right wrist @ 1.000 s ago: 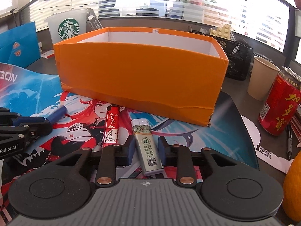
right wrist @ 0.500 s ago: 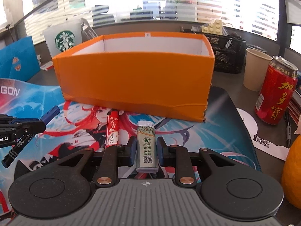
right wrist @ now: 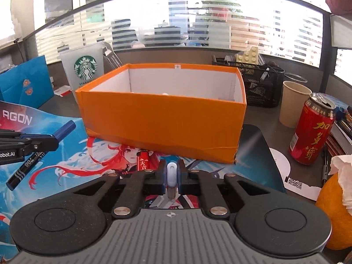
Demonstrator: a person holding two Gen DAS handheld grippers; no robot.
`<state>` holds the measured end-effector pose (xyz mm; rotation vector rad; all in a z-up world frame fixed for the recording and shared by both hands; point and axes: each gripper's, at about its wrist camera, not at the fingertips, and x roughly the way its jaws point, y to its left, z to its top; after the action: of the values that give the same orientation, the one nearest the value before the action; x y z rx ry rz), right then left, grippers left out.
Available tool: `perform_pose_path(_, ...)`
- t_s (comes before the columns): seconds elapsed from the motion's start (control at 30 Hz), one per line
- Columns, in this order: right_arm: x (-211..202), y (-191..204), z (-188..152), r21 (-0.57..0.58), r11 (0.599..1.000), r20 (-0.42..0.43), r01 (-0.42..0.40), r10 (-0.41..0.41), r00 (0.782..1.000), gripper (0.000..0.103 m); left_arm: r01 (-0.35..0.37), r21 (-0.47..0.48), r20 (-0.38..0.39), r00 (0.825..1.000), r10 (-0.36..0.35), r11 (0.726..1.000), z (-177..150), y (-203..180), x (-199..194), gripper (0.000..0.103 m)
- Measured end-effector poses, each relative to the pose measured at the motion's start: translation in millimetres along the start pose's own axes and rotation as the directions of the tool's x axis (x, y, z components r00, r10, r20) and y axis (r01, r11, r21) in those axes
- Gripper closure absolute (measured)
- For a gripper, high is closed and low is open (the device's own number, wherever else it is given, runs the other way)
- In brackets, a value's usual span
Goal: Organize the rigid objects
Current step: 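Grasp the blue marker with the left tool while the right tool grasps the white-capped stick, then carry the blue marker and white-capped stick over the orange box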
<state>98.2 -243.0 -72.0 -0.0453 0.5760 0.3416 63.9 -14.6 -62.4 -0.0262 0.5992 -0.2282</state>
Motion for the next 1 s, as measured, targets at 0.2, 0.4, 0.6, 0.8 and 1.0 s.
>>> perform_pose_path(0.2,5.8,-6.7,-7.3,0.019,1.0,-0.027,0.002,-0.001,1.0,0.091,0.005,-0.015,-0.023,1.0,-0.006,1.0,-8.2,3.6,2.6,0.093)
perform_pose_path(0.4,8.7,-6.8,-12.6,0.014,1.0,-0.064,-0.004,0.005,0.998,0.091,0.017,-0.022,-0.037,0.999,-0.018,1.0,-8.0,4.7,5.5,0.093)
perform_pose_path(0.6,12.4,-8.3,-27.8,-0.001,1.0,-0.129,0.017,-0.017,0.992,0.094,0.022,-0.027,-0.048,0.999,-0.023,0.999,-7.2,6.2,8.4,0.093)
perform_pose_path(0.8,7.4,-8.3,-31.8,0.005,1.0,-0.11,0.031,-0.03,0.993,0.094,0.041,-0.045,-0.049,0.998,-0.043,0.998,-4.5,9.1,5.9,0.093)
perform_pose_path(1.0,-1.6,-9.6,-22.4,0.024,0.999,-0.062,0.026,-0.024,0.998,0.094,0.045,-0.047,-0.041,0.998,-0.047,0.998,-5.1,12.3,7.6,0.093)
